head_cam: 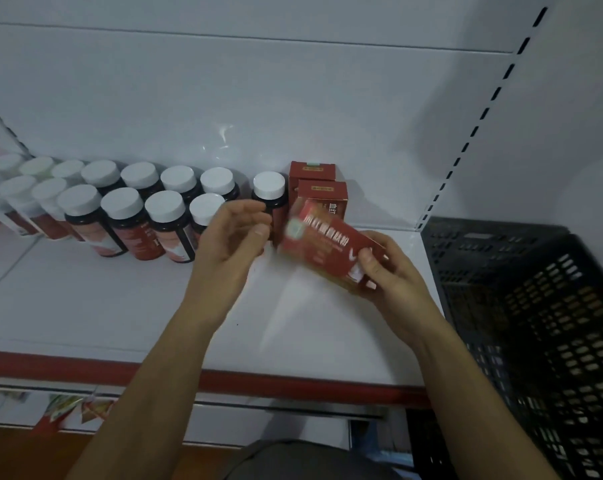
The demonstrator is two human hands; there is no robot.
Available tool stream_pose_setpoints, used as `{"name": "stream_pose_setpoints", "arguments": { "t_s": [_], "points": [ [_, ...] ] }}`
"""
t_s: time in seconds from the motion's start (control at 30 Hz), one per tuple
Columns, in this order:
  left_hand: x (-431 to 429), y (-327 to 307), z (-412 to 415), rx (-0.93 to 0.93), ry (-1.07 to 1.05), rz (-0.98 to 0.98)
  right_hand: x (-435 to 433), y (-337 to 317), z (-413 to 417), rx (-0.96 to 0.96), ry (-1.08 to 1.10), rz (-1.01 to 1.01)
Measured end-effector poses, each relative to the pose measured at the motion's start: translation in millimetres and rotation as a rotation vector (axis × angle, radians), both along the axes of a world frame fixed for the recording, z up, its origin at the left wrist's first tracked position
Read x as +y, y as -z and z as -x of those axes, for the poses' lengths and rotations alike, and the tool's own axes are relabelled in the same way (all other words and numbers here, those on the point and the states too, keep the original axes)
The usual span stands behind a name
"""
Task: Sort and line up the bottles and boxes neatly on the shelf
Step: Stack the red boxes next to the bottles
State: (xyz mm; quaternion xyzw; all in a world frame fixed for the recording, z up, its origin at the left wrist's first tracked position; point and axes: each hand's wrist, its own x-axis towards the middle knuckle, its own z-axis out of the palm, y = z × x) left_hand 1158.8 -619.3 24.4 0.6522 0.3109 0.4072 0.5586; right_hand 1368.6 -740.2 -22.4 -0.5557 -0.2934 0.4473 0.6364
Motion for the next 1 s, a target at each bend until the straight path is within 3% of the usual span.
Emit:
{"name": "stream_pose_setpoints", "arguments": {
  "t_s": [0.13,0.3,0.47,0.7,0.87,1.0],
  "points": [
    [-6.8,2.5,-11.3,0.141,0.142,0.021,3.5,0.7,5.2,-0.035,-0.067,-0.021],
    [-9.0,11.6,-28.5,0.178,0.081,-0.148,4.0,-1.0,7.6,-0.247,-0.145,-0.014],
    [2.5,25.1,-40.0,0.29,0.105,-0.229,7.8,0.7,-17.4,-0.328,0.131,-0.012],
    [4.2,60.6,-60.2,0.233,-0.133,-0.202,51.2,9.1,-21.5,-0.711,-0.122,0.166],
    [13.7,73.5,-59.1,0.305,-0.12,-0.201,67.4,7.7,-12.6,-0.732,-0.216,0.079],
    [11.8,73.9,-60.4,0.357,-0.088,-0.191,69.7,5.0,-10.6,-0.763,-0.254,0.12]
  ]
}}
